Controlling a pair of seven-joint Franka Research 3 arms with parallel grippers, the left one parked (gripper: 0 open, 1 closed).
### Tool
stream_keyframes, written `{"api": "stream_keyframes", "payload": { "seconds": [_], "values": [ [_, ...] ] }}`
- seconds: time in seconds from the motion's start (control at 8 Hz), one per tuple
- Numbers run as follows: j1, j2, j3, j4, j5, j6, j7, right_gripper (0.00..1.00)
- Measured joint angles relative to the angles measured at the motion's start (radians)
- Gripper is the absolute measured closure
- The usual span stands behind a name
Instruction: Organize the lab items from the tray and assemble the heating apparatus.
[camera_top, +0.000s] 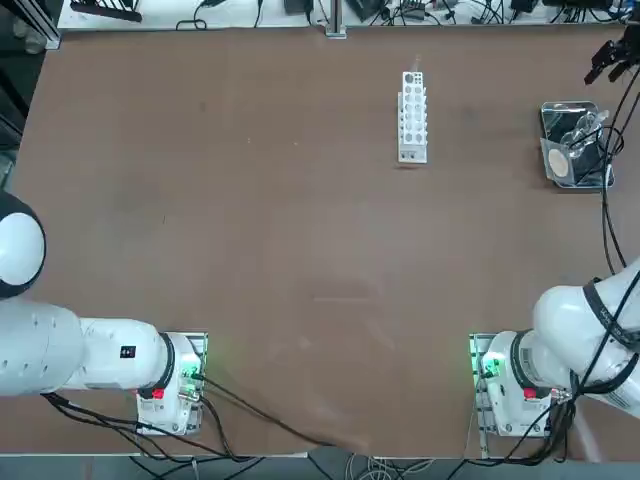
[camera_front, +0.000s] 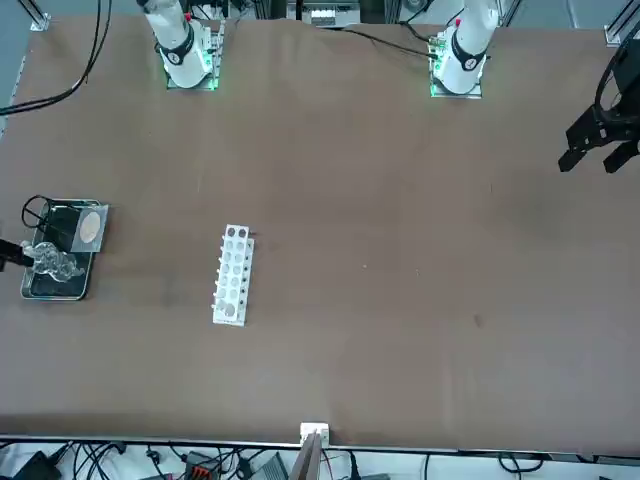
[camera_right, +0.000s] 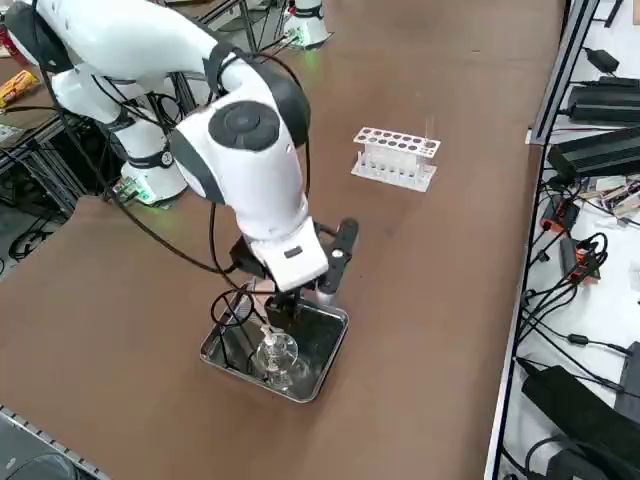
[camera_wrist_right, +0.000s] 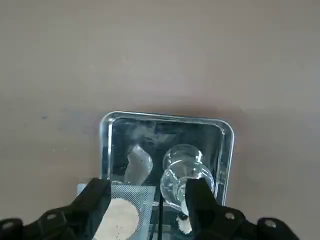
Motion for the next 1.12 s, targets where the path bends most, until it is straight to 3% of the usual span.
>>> {"api": "stream_keyframes", "payload": {
  "seconds": [0.38, 1.12],
  "values": [
    [-0.001, 0.040, -0.034, 0.003, -0.001, 0.012, 0.027, 0.07],
    [-0.020, 0.064, -0.055, -0.008, -0.072, 0.010, 0.017, 0.09]
  ]
}}
